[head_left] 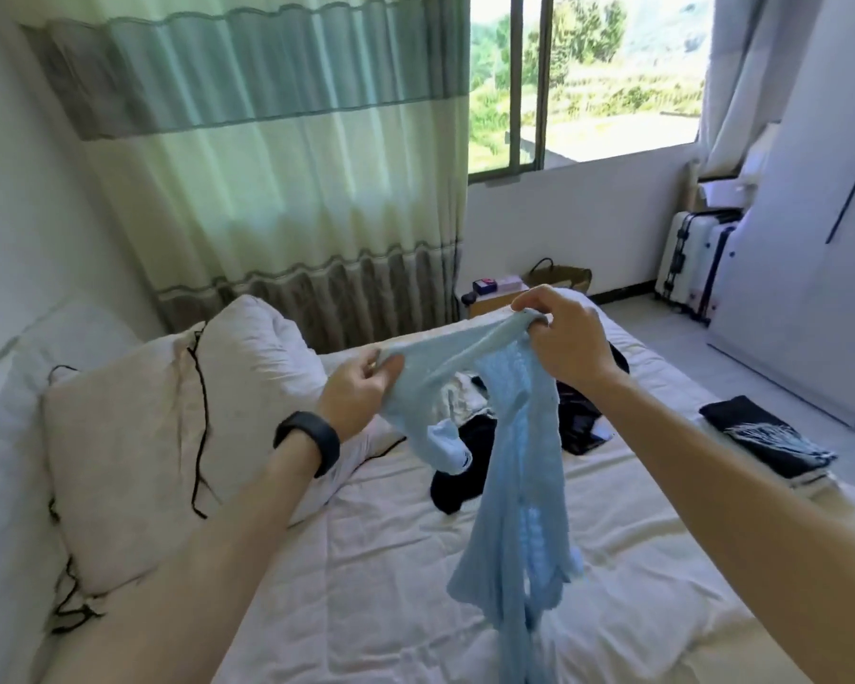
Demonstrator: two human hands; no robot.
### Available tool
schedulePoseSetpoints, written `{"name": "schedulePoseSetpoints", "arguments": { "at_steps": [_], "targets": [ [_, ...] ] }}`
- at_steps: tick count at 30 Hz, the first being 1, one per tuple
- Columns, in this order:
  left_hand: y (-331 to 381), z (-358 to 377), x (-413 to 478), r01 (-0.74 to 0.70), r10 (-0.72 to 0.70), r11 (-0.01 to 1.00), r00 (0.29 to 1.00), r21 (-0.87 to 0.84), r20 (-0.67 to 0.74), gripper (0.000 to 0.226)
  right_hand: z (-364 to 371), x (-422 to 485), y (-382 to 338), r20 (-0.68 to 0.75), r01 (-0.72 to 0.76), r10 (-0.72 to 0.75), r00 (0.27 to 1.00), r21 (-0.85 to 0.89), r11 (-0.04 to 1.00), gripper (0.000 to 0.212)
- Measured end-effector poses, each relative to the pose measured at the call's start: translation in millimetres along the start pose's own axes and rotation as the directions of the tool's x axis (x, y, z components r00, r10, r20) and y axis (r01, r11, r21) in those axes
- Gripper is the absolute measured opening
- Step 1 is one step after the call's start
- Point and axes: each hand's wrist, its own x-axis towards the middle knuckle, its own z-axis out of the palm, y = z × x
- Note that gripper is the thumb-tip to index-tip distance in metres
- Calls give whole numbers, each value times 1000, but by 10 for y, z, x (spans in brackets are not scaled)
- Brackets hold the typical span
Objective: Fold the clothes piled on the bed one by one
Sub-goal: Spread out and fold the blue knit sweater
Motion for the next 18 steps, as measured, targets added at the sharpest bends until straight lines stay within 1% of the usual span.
{"name": "schedulePoseSetpoints", "arguments": {
  "at_steps": [2, 5, 6, 8, 10, 11, 12, 13, 14, 15, 16, 17, 18],
  "targets": [
    [268, -99, 138, -104, 101, 994, 992, -34, -77, 15, -49, -15, 89, -10, 30, -32, 999, -127, 991, 29],
    [563, -123, 251, -221, 224, 974, 973, 51, -55, 16, 12, -131, 220, -45, 98, -113, 993, -262, 960, 21],
    [626, -97, 270, -247, 251, 967, 966, 65, -56, 20, 64, -177, 268, -40, 96, -112, 993, -290, 952, 18],
    [707, -90, 305, -275, 281, 959, 954, 70, -104, 22, 185, -281, 360, -15, 18, -23, 1000, -313, 950, 8],
    [711, -200, 346, -266, 275, 961, 947, 73, -166, 18, 287, -389, 450, 26, -104, 117, 993, -301, 948, 8],
    [661, -289, 368, -244, 262, 963, 948, 119, -180, 16, 323, -426, 485, 51, -143, 165, 985, -291, 946, 10],
    [573, -380, 389, -196, 231, 961, 956, 194, -179, 15, 356, -446, 497, 73, -156, 182, 981, -272, 950, 11],
    [455, -449, 403, -115, 176, 945, 968, 305, -179, 12, 384, -449, 478, 95, -145, 171, 981, -233, 962, 12],
    [339, -465, 388, -8, 96, 898, 979, 441, -178, 9, 412, -436, 412, 120, -122, 145, 982, -179, 976, 14],
    [260, -412, 331, 73, 27, 813, 986, 577, -164, 24, 440, -404, 309, 154, -100, 119, 981, -122, 987, 17],
    [215, -290, 270, 67, 0, 725, 995, 685, -97, 50, 465, -363, 172, 193, -83, 96, 976, -76, 994, 19],
    [184, -119, 230, -24, 12, 670, 1000, 742, 22, 74, 501, -319, 19, 223, -73, 79, 972, -34, 997, 19],
    [177, 75, 193, -132, 32, 626, 989, 769, 144, 85, 536, -279, -127, 231, -66, 64, 971, 3, 998, 18]
  ]
}}
